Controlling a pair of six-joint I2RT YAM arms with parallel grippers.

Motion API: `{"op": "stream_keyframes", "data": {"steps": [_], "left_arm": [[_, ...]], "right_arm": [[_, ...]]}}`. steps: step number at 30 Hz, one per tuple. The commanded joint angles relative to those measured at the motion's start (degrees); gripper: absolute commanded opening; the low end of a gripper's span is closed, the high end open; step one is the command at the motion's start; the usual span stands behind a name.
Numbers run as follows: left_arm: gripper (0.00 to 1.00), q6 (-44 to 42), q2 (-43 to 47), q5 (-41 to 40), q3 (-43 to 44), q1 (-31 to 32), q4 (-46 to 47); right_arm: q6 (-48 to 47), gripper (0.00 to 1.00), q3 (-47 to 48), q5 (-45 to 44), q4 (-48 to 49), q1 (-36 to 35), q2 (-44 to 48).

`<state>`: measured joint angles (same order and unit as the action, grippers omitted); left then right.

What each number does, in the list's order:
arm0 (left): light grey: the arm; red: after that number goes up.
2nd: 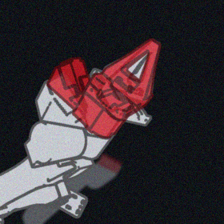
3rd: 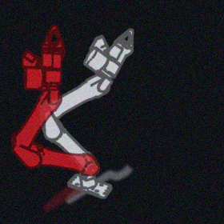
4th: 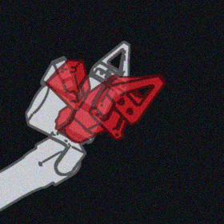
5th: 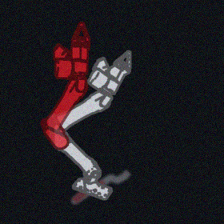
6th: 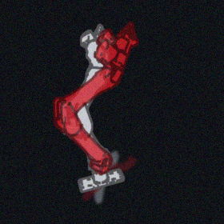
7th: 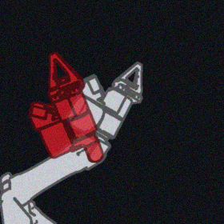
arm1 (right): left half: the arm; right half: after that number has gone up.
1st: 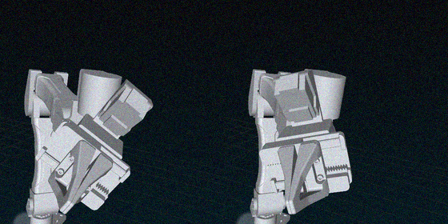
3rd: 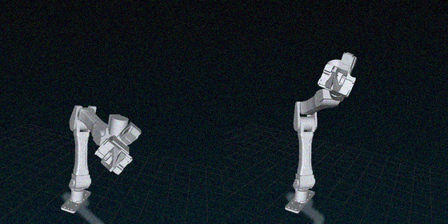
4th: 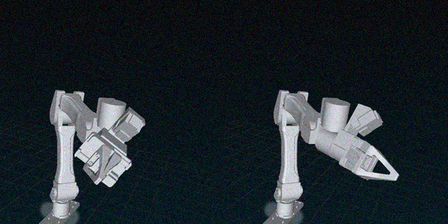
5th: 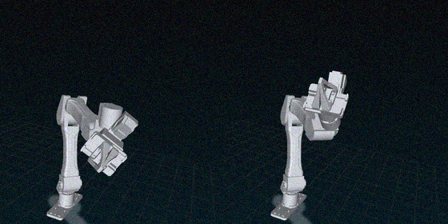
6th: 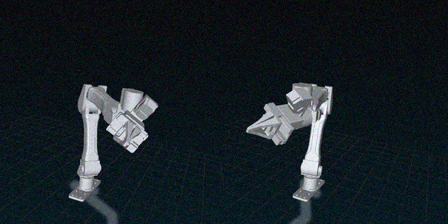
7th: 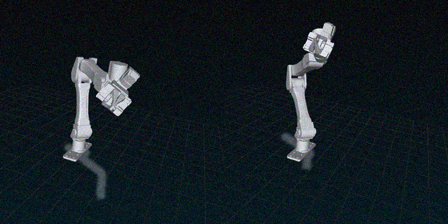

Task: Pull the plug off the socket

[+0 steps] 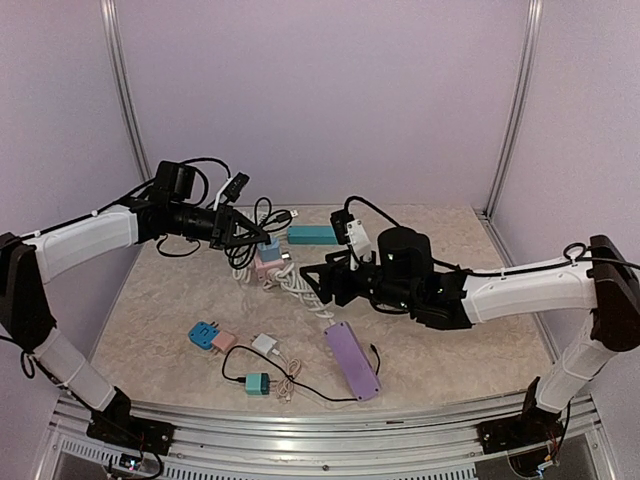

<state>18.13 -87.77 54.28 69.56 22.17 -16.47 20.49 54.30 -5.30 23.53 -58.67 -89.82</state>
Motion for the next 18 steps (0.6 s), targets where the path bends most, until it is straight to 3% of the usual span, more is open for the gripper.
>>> {"op": "stream_keyframes", "data": {"steps": [1, 10, 18], "left_arm": [[0.0, 3.76, 0.19, 6.67, 0.09, 0.55, 8.49], [0.0, 5.37, 0.61, 5.69, -0.99, 0.76, 8.99], [0.0, 6.65, 0.84, 4.74, -1.53, 1.48, 9.87]], "right_arm": [[-3.76, 0.73, 3.24, -5.16, 5.3, -1.04, -4.75], [-7.77, 0.67, 13.21, -5.09, 1.29, -1.5, -13.67], [-9.79, 0.67, 18.58, -6.72, -0.92, -2.71, -19.16]]}}
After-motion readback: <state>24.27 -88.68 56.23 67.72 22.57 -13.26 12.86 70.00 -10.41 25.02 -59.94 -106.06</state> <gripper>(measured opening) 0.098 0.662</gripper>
